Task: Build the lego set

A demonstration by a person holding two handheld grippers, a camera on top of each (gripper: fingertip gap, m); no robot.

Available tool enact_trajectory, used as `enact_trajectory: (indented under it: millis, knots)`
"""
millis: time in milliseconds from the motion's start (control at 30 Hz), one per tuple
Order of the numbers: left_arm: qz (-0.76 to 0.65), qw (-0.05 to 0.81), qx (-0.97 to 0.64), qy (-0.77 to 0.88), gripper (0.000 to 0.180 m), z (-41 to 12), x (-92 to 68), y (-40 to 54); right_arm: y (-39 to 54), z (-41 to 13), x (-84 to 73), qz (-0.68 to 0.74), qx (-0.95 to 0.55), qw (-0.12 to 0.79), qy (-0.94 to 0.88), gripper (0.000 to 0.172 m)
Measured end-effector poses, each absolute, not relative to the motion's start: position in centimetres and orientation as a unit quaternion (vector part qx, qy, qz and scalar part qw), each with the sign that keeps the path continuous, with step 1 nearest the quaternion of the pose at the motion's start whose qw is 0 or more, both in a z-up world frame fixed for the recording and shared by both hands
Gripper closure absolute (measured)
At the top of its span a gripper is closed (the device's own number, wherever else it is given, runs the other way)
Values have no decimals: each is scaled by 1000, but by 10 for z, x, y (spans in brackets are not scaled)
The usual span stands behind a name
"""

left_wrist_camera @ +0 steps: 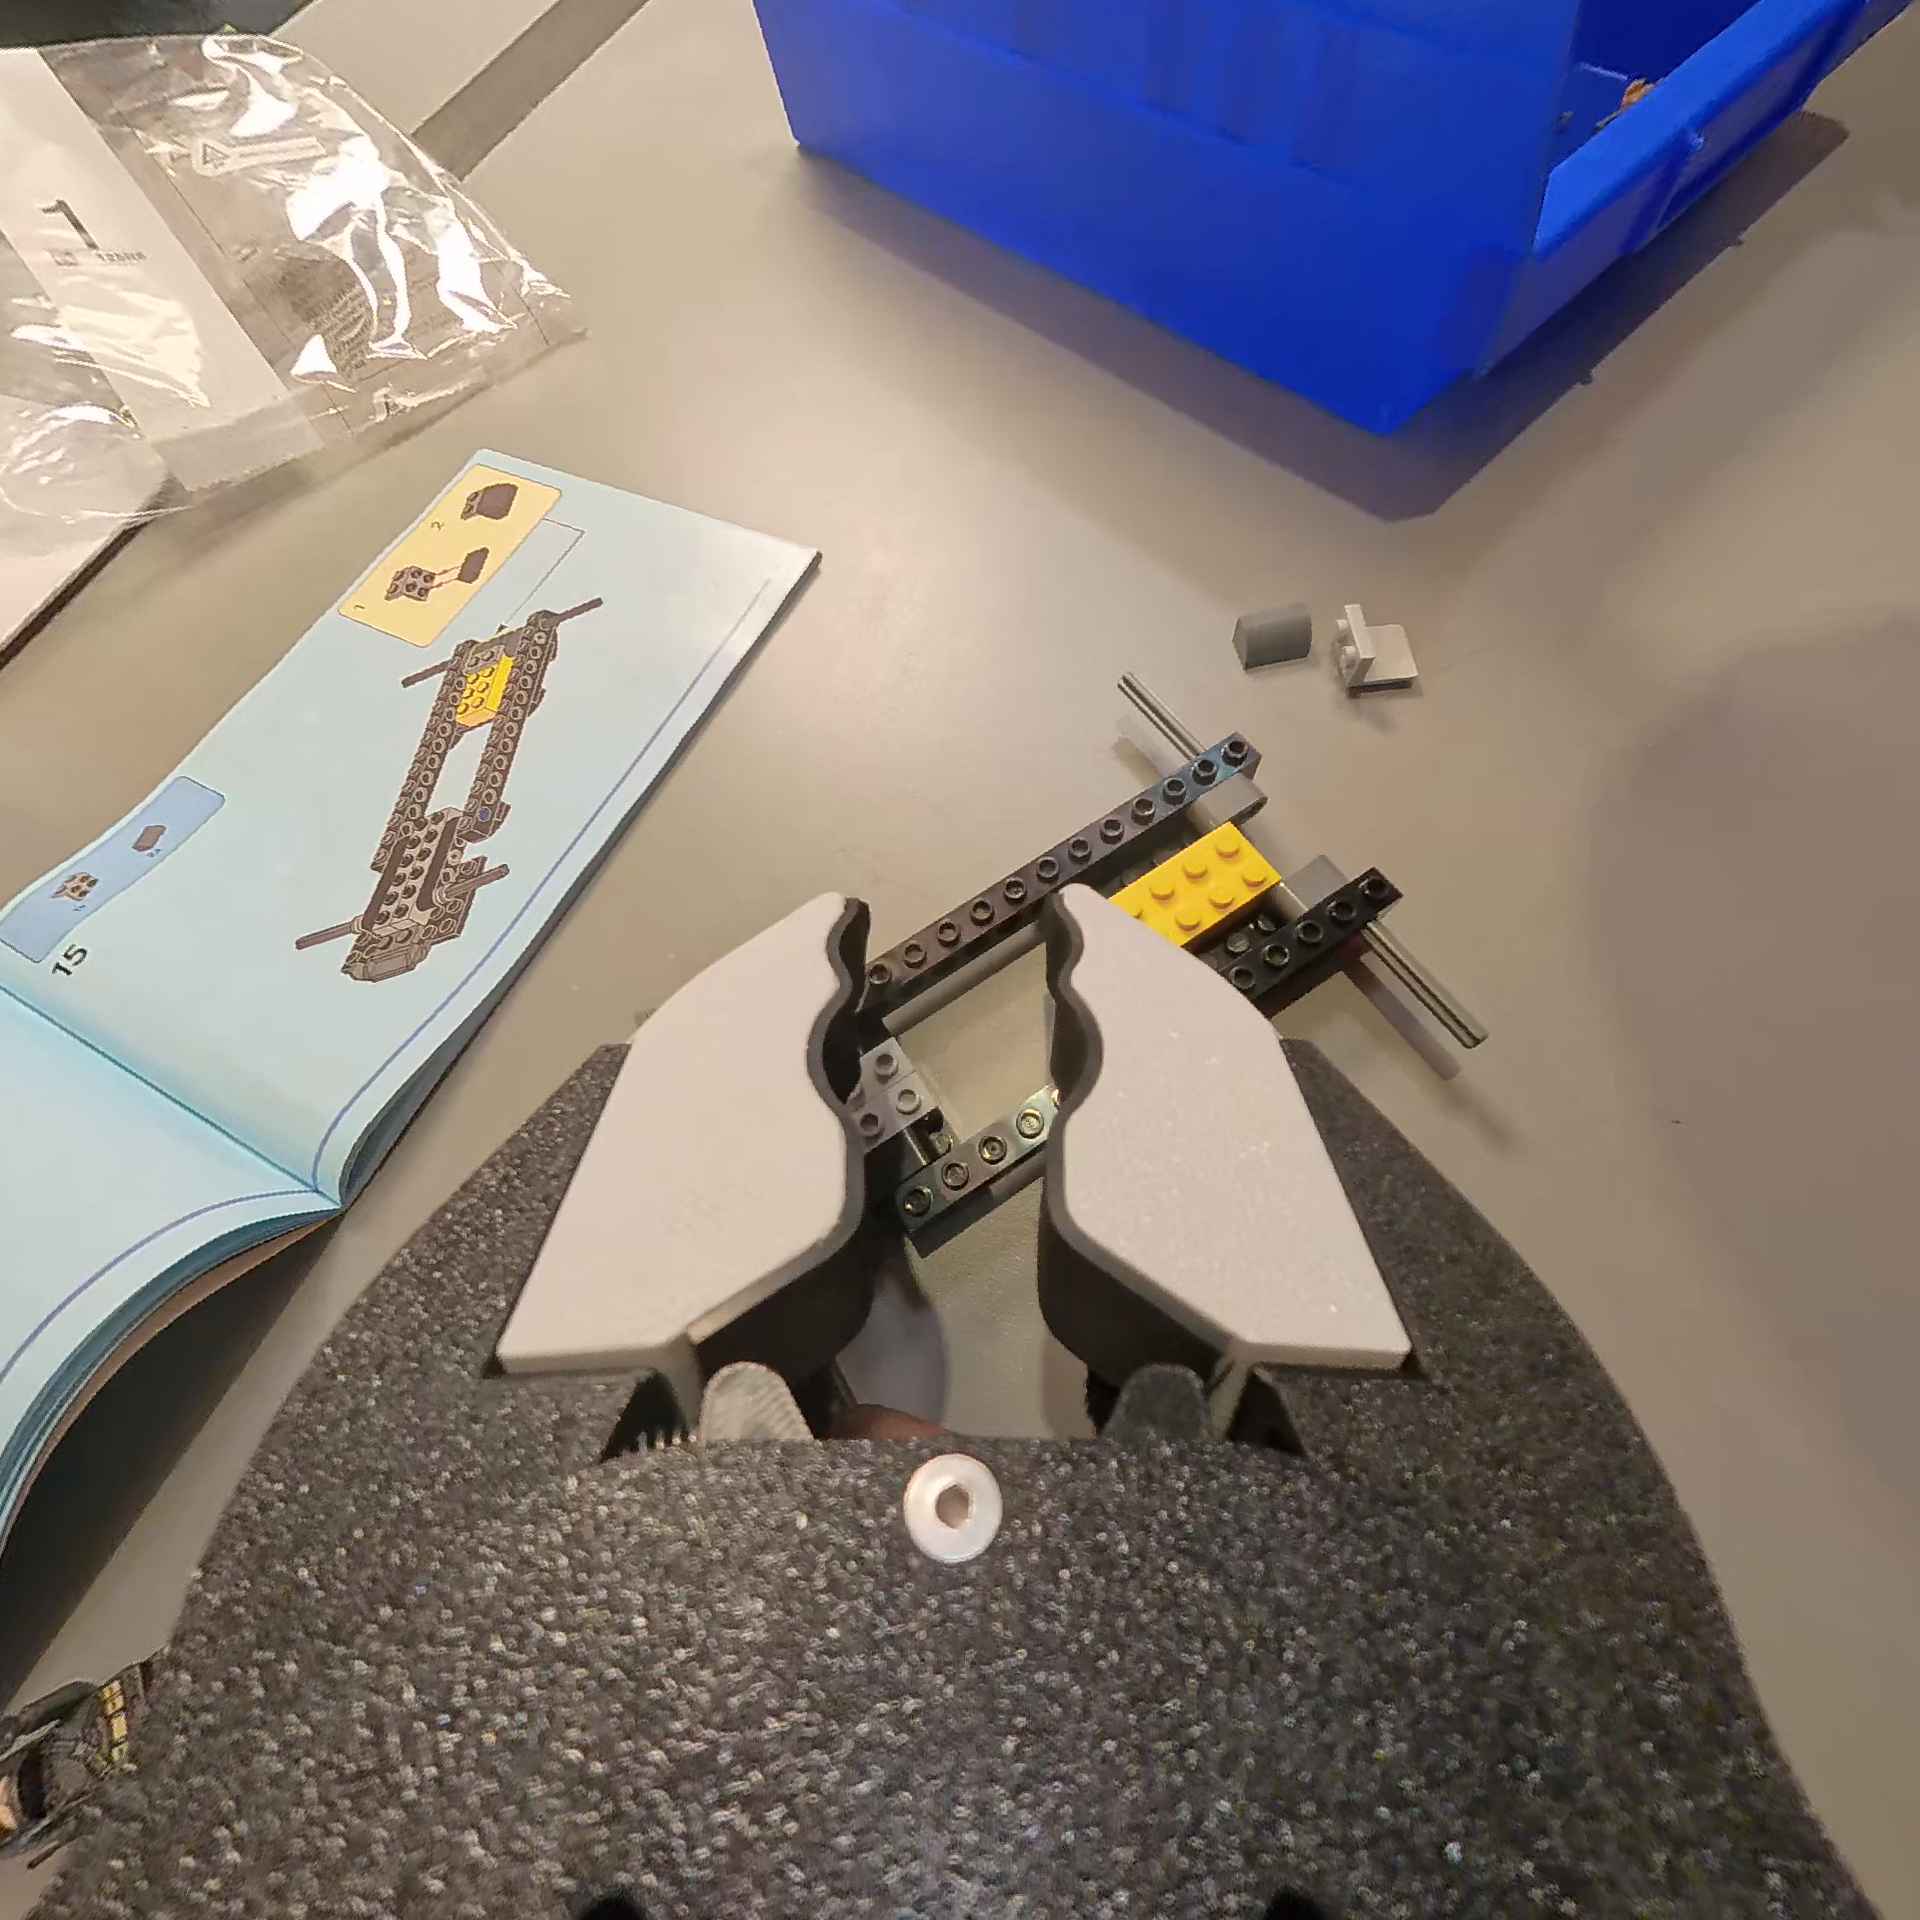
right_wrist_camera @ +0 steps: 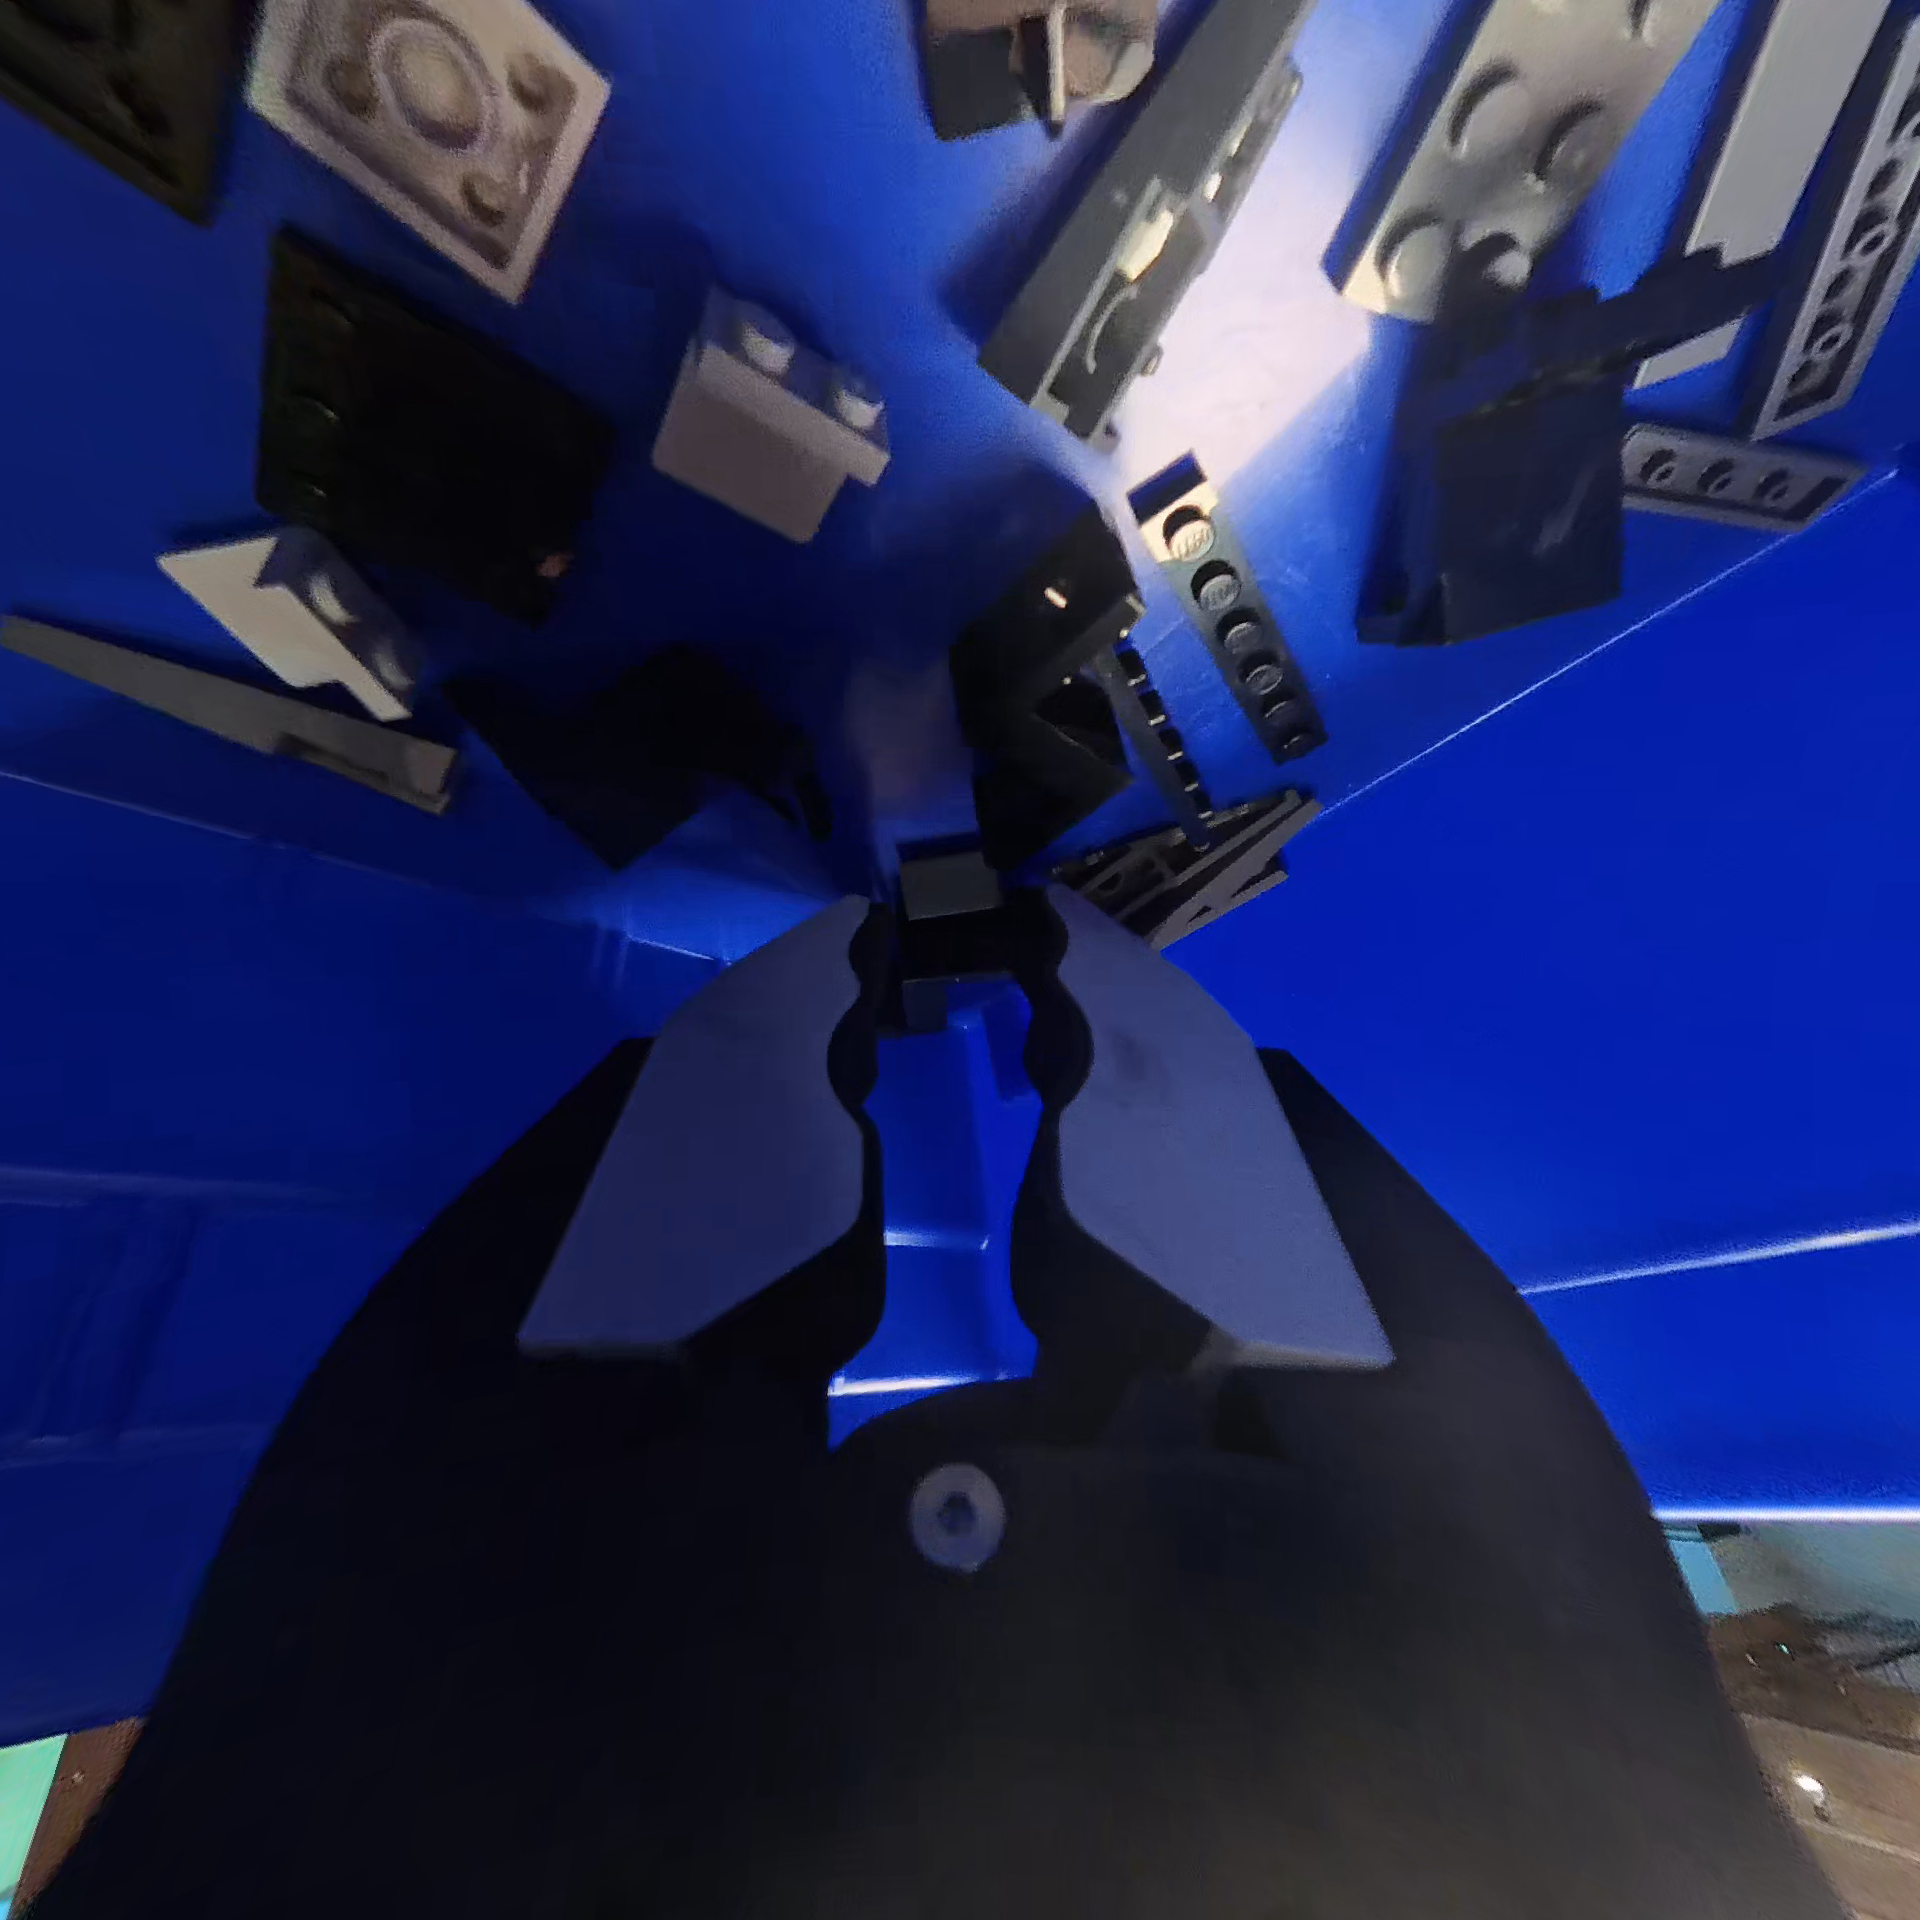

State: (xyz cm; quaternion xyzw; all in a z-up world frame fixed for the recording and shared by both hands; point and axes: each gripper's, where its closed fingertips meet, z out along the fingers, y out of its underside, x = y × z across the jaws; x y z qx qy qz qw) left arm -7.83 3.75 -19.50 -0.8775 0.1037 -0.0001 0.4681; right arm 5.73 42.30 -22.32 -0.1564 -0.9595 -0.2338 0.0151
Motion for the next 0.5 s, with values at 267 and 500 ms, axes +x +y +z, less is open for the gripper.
enact_trajectory:
  millis: [267,500]
  knots:
    - [-1,470,-877,100,147,-194,-79,37,426,-224,57,-264,-156,-22,-952,146]
    - [1,471,-877,97,147,-194,-80,37,427,-224,59,-292,-169,-40,-941,152]
